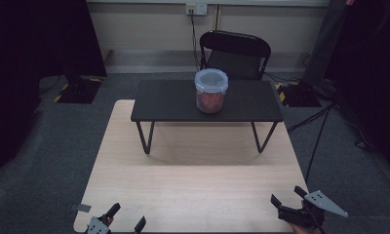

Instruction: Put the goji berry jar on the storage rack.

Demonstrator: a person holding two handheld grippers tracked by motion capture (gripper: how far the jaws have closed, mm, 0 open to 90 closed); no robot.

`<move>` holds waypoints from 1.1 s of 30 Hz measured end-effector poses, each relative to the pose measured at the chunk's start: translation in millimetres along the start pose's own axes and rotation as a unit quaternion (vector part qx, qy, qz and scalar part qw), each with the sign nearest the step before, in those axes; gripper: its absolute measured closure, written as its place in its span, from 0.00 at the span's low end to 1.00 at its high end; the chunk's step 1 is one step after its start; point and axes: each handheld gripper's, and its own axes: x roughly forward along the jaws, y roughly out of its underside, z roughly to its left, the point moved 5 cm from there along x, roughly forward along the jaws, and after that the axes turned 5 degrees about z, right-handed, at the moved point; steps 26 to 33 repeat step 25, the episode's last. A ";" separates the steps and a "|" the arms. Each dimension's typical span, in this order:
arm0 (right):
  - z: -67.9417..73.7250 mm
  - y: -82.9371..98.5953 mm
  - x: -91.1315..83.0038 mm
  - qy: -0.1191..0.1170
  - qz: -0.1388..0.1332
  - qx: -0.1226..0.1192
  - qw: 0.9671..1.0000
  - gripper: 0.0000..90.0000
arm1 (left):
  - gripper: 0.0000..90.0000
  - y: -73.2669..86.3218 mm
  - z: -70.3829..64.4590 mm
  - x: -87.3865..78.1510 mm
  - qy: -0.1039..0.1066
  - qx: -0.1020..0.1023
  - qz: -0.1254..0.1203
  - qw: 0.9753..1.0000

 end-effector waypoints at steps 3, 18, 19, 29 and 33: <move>0.1 7.9 -1.7 0.005 0.005 -0.003 1.000 0.00 | 0.00 0.0 -0.2 0.1 0.000 0.001 0.000 1.000; 0.8 18.4 -1.4 0.010 0.009 -0.013 1.000 0.00 | 0.00 0.0 -0.4 0.1 0.002 0.002 -0.001 1.000; 1.3 18.4 -1.0 0.009 0.008 -0.013 1.000 0.00 | 0.00 0.0 -0.6 0.2 0.002 0.001 -0.001 1.000; 2.2 17.7 0.6 0.003 0.010 -0.020 1.000 0.00 | 0.00 -0.3 -1.7 0.1 0.002 0.005 -0.001 1.000; 2.2 17.7 0.6 0.003 0.010 -0.020 1.000 0.00 | 0.00 -0.3 -1.7 0.1 0.002 0.005 -0.001 1.000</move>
